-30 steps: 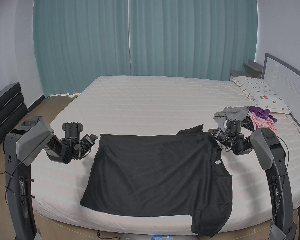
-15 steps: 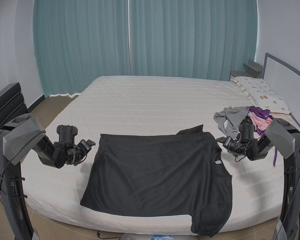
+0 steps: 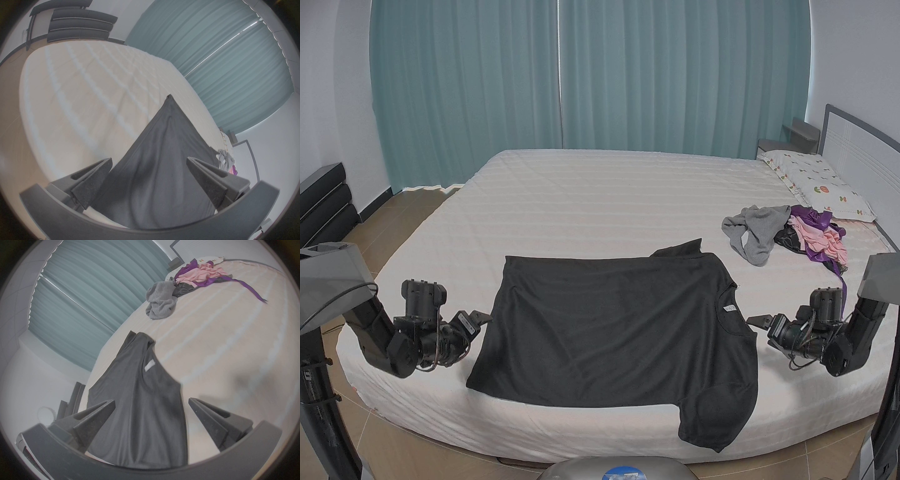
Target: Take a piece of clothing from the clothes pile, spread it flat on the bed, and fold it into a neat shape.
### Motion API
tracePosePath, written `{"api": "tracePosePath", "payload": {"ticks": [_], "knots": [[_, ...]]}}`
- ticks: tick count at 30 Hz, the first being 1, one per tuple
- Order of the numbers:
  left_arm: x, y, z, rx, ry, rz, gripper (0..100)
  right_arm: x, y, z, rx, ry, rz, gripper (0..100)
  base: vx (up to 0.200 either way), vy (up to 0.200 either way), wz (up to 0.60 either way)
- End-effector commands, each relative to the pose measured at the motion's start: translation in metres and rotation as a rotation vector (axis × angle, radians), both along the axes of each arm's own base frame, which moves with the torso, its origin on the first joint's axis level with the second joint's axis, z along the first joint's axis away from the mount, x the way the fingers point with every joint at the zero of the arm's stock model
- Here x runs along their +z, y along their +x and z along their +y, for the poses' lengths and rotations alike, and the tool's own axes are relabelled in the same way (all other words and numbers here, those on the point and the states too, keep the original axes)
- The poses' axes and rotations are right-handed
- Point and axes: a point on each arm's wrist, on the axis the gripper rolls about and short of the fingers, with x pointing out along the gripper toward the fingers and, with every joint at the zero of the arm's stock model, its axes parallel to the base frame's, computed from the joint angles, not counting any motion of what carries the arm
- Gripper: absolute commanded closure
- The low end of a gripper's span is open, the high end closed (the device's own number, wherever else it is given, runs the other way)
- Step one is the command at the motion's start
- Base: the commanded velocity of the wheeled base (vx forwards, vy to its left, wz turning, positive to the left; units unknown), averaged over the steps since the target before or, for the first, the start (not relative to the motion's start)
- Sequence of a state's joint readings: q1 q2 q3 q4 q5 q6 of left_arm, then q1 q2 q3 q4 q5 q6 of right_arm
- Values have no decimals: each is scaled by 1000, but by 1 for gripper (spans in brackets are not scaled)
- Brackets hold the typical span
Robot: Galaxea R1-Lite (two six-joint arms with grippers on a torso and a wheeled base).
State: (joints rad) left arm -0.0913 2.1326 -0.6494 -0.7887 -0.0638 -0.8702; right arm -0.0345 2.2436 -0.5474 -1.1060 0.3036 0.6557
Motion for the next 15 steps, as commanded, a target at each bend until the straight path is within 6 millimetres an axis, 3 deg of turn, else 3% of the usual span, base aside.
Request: {"api": "tracePosePath", "payload": {"ticks": [1,13,15], "knots": [[-20,-57,-8,-37,-28,93,0,11,-56,1,39,82,-9,0,0,0,0],[-19,-57,-7,12,-137,77,0,8,-64,3,44,84,20,0,0,0,0],[-20,-58,-7,12,-132,85,0,7,-65,4,48,85,30,0,0,-200,0]]}}
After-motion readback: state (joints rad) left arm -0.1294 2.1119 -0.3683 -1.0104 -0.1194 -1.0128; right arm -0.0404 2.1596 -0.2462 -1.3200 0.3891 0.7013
